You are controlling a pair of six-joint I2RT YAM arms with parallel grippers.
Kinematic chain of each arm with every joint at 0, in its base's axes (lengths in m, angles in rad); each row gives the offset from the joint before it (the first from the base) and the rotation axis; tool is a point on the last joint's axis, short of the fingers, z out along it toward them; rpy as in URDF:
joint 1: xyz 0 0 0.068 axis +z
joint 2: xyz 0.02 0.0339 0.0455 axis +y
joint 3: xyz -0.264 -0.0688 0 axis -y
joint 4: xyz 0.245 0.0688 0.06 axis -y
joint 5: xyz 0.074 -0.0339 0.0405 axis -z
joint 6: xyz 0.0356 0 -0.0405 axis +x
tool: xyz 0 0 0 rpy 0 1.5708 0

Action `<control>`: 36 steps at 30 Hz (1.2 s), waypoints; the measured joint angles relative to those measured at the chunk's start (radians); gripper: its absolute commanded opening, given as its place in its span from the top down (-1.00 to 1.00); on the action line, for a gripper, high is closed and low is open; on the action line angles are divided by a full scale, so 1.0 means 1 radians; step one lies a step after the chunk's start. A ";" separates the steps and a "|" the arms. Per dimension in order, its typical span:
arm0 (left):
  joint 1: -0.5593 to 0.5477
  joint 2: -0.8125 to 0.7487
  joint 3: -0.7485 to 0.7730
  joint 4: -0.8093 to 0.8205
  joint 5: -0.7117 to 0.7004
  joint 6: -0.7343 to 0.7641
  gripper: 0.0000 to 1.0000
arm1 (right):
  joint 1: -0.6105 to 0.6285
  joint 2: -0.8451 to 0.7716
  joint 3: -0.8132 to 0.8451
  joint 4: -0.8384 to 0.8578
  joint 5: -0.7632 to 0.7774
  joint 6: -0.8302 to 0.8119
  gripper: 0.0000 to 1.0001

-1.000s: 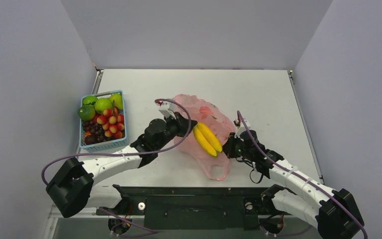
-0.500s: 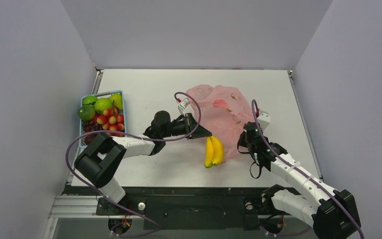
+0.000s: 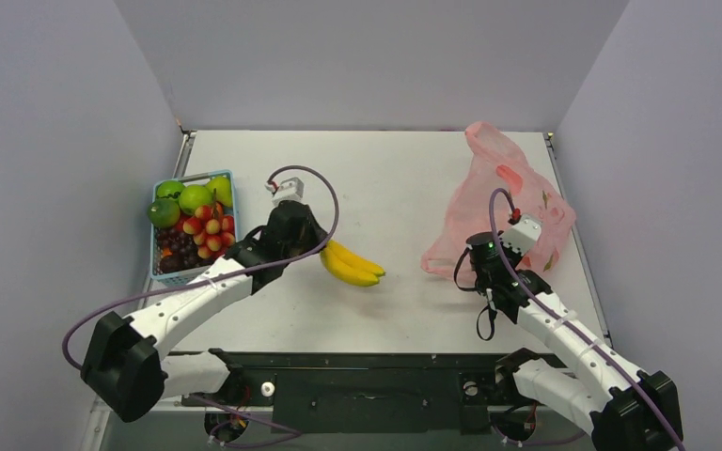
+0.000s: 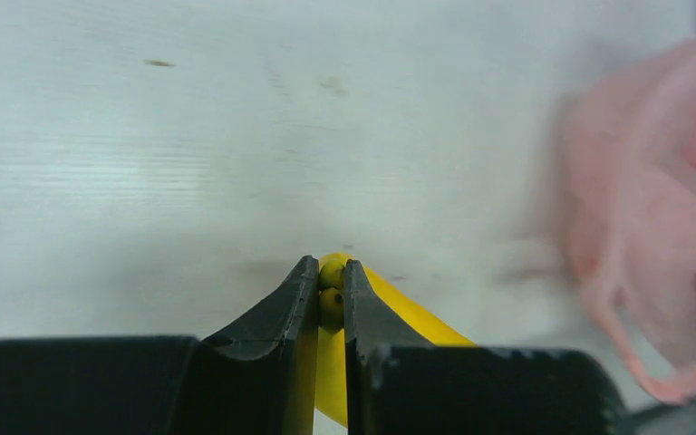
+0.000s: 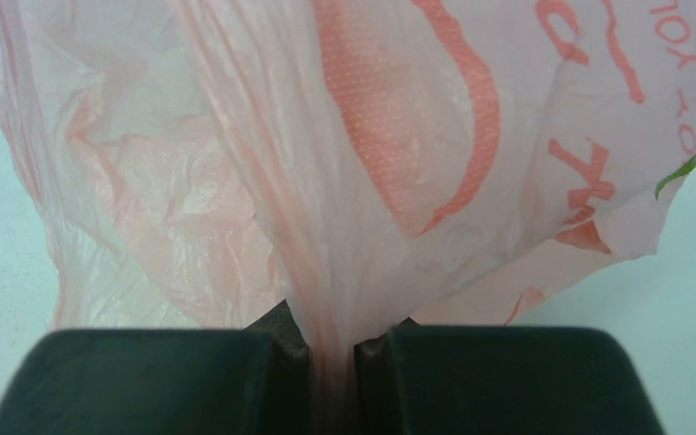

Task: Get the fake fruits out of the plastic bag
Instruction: Move the plastic bag to the center of the board, then place the fake fruit in the bin.

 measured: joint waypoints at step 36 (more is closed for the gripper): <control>1.224 -0.125 0.094 -0.023 -0.113 -0.170 1.00 | 0.001 0.036 -0.090 0.134 -0.244 -0.088 1.00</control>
